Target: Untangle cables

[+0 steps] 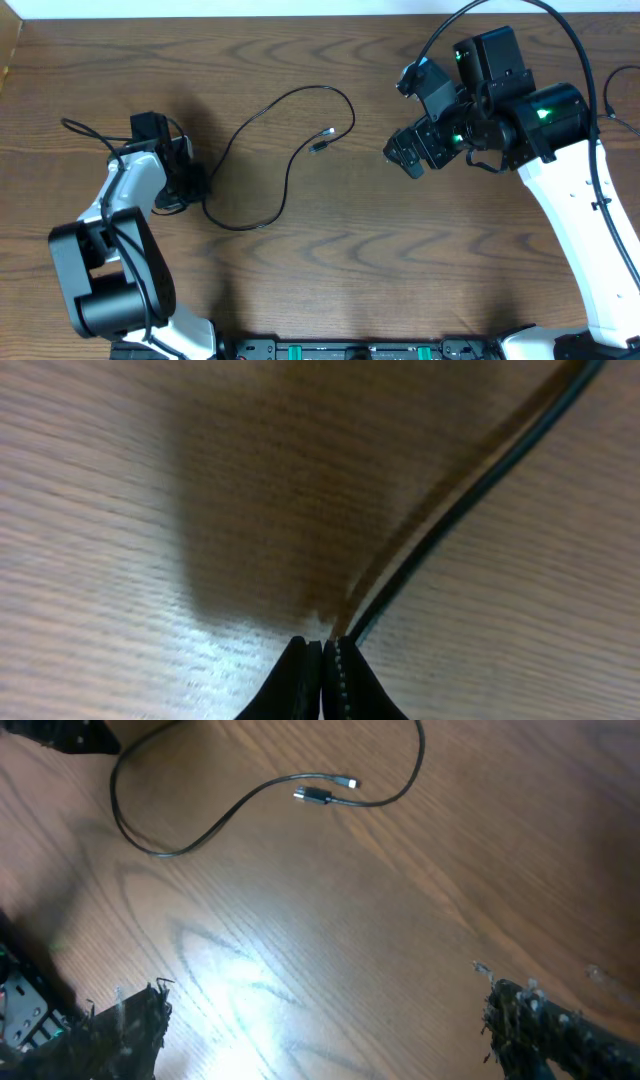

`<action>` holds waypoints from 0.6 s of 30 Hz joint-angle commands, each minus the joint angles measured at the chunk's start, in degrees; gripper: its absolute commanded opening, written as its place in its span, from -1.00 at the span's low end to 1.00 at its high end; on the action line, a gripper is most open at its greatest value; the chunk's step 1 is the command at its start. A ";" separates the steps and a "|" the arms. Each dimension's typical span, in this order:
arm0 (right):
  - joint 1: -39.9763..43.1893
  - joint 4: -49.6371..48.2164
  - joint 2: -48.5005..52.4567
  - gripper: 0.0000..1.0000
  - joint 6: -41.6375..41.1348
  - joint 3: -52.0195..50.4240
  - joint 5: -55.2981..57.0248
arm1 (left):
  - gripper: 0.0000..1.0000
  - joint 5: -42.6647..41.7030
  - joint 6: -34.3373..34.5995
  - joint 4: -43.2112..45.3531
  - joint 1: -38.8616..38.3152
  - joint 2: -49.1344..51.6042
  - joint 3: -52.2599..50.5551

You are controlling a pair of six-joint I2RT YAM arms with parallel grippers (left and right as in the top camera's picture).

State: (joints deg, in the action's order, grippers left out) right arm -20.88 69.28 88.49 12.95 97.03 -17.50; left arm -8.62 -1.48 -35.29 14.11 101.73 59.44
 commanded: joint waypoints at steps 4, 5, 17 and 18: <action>-0.22 0.17 -0.22 0.98 -0.70 -0.15 -2.12 | -0.85 0.28 0.26 1.70 0.02 1.70 -0.31; -0.22 0.11 -0.22 0.99 -0.70 -0.15 -2.43 | -0.85 0.31 0.26 2.05 0.02 1.73 -0.31; -0.22 -0.02 -0.22 0.98 -0.70 -0.15 -4.79 | -0.85 0.79 -0.63 4.37 -0.04 1.99 -0.31; -0.22 0.02 -0.22 0.98 -0.70 -0.15 -4.76 | -0.84 0.79 -1.07 4.52 -0.02 2.36 -0.31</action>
State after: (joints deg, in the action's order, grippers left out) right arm -20.88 69.34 88.49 12.95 97.03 -20.60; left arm -8.62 -1.52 -31.11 14.11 103.00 59.44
